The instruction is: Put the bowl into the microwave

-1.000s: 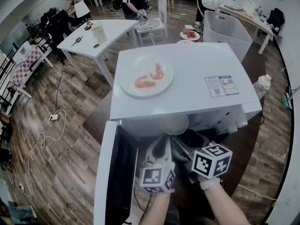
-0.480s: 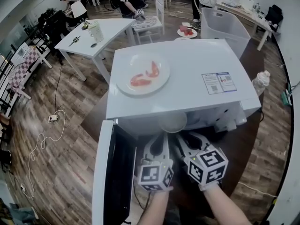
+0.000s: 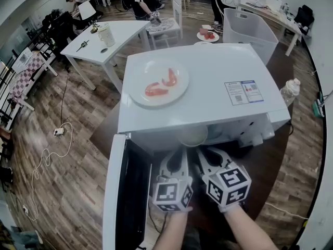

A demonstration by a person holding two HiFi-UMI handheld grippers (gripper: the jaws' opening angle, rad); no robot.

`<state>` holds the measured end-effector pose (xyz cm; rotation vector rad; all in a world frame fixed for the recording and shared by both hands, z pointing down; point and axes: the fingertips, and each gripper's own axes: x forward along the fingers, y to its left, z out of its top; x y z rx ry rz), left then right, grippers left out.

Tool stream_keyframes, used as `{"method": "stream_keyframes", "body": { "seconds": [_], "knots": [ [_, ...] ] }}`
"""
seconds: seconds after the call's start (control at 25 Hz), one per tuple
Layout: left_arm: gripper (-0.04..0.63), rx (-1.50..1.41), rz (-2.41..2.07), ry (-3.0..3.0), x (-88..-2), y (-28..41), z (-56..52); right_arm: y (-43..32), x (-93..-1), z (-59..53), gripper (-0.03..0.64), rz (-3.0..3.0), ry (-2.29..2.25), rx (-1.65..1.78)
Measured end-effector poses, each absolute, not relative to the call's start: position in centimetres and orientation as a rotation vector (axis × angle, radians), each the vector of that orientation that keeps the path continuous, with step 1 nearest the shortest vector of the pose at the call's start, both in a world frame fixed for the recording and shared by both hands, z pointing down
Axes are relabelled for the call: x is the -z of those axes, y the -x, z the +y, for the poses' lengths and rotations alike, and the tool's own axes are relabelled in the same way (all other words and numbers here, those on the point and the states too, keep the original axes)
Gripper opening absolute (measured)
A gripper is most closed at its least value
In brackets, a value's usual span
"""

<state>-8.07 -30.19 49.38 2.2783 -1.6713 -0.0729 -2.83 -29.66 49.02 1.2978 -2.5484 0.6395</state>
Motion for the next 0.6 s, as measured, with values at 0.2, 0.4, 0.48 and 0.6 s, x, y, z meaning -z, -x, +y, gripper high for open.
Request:
{"method": "stream_keyframes", "body": {
  "seconds": [0.2,0.4,0.48,0.6],
  "knots": [
    [0.012,0.079,-1.654,-2.276,-49.4,7.9,-30.3,2.6,-49.0,-30.3,0.007,-2.531,-1.359,-0.623],
    [0.012,0.080,-1.657,-2.279,-49.2,8.1,-30.5,2.4,-49.1,-30.8,0.006,-2.527,-1.390,-0.635],
    [0.012,0.083,-1.656,-2.279,-49.2,8.2,-30.7,2.4,-49.1,-31.0,0.006,-2.527,-1.393,-0.639],
    [0.012,0.084,-1.654,-2.281,-49.1,8.1,-31.0,2.3,-49.1,-31.2,0.006,-2.525,-1.400,-0.643]
  ]
}}
